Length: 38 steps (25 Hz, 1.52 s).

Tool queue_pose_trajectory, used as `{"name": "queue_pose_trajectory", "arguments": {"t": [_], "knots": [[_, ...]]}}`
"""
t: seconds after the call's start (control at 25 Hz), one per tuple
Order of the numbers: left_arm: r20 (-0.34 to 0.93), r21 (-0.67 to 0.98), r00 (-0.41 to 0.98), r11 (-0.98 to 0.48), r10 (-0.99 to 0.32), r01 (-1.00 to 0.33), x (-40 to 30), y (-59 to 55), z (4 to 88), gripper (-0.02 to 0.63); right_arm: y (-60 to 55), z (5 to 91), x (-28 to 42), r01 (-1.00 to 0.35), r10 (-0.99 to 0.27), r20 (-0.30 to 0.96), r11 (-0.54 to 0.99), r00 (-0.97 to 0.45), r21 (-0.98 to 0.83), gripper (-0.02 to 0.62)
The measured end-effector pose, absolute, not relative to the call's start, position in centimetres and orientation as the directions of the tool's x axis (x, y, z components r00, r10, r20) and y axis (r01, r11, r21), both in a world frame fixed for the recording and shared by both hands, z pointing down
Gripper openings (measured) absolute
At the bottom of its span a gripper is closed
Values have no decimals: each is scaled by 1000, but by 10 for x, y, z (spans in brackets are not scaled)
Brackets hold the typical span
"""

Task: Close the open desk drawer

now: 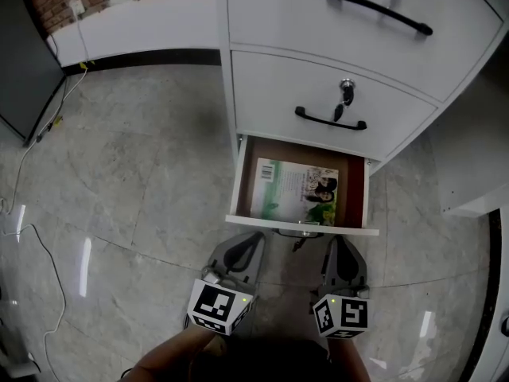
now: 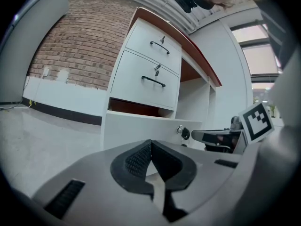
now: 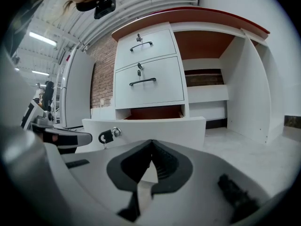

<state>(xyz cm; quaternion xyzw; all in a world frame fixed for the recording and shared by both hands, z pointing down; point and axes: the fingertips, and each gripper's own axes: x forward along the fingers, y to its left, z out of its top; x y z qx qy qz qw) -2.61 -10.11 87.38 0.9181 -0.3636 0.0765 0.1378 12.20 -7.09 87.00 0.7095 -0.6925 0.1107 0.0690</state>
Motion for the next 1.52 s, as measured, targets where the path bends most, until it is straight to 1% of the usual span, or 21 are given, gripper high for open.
{"name": "queue_pose_trajectory", "arguments": {"t": [0.4,0.6,0.8,1.28,1.52], "knots": [[224,185,707,-683,-671,-707,-23,-113,867,9,-75,870,126,-995,-972,231,-65,45,-80,7],[205,227,666,-627,-717,-745,-30,-124,860,9,-84,858,128,-995,-977,206,-70,55,-67,8],[180,227,663,-625,-727,-747,-29,-135,849,9,-94,848,131,-997,-982,177,-68,58,-49,8],[186,224,656,-619,-731,-753,-29,-138,847,9,-96,846,130,-997,-981,181,-73,70,-14,6],[191,230,642,-602,-743,-765,-28,-155,847,9,-108,846,129,-998,-982,186,-51,46,-25,8]]}}
